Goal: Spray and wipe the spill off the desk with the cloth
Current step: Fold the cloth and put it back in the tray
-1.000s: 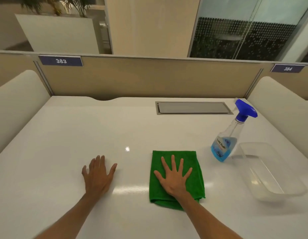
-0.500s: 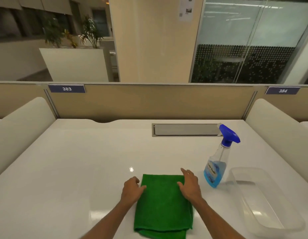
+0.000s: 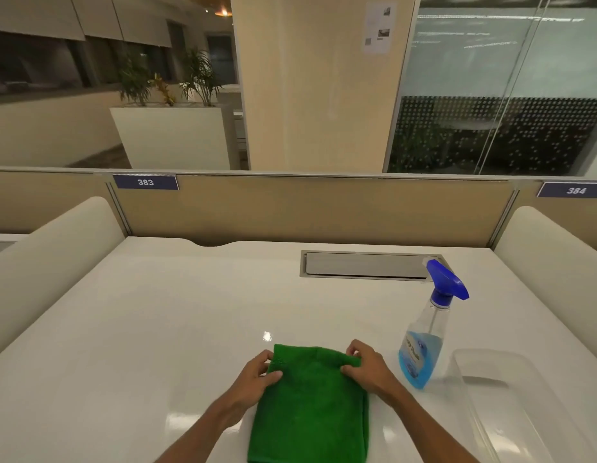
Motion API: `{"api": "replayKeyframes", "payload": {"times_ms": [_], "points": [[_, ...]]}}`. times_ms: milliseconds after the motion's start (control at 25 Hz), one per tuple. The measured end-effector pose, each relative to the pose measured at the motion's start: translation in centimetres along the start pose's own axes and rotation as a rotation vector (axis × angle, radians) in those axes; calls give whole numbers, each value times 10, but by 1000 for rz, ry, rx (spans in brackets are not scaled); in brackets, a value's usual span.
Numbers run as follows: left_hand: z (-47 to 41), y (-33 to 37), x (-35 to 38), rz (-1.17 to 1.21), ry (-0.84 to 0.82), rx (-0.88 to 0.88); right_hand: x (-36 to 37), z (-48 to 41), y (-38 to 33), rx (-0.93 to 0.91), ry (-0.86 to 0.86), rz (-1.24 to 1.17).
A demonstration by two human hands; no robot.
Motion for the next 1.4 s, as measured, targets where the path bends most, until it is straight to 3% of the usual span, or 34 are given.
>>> {"api": "replayKeyframes", "payload": {"times_ms": [160, 280, 400, 480, 600, 720, 880, 1160, 1400], "points": [[22, 5, -3, 108, -112, 37, -9, 12, -6, -160, -122, -559], [31, 11, -6, 112, -140, 39, -3, 16, -1, -117, -295, -830], [36, 11, -7, 199, -141, 56, 14, 22, 6, -15, -454, -677], [39, 11, -8, 286, -137, 68, 23, 25, 6, -25, -466, -598], [41, 14, -15, 414, -110, 75, 26, 27, -9, -118, -386, -760], [41, 23, -24, 493, -110, 57, 29, 26, -20, -80, -350, -947], [45, 36, -34, 541, -130, 50, 39, 34, -33, -38, -432, -932], [62, 29, -52, 335, -284, -22, 56, 43, -53, -82, -536, -788], [78, 15, -59, 123, -391, -79, 62, 55, -58, -23, -496, -788]]}}
Point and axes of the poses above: each hand's wrist, its own z-axis away from the middle knuckle, its own x-axis out of the palm, y = z × x, the point moved 5 cm from there along -z, towards the middle knuckle, and after that the axes turned 14 degrees about -y, right-handed, at the moved point
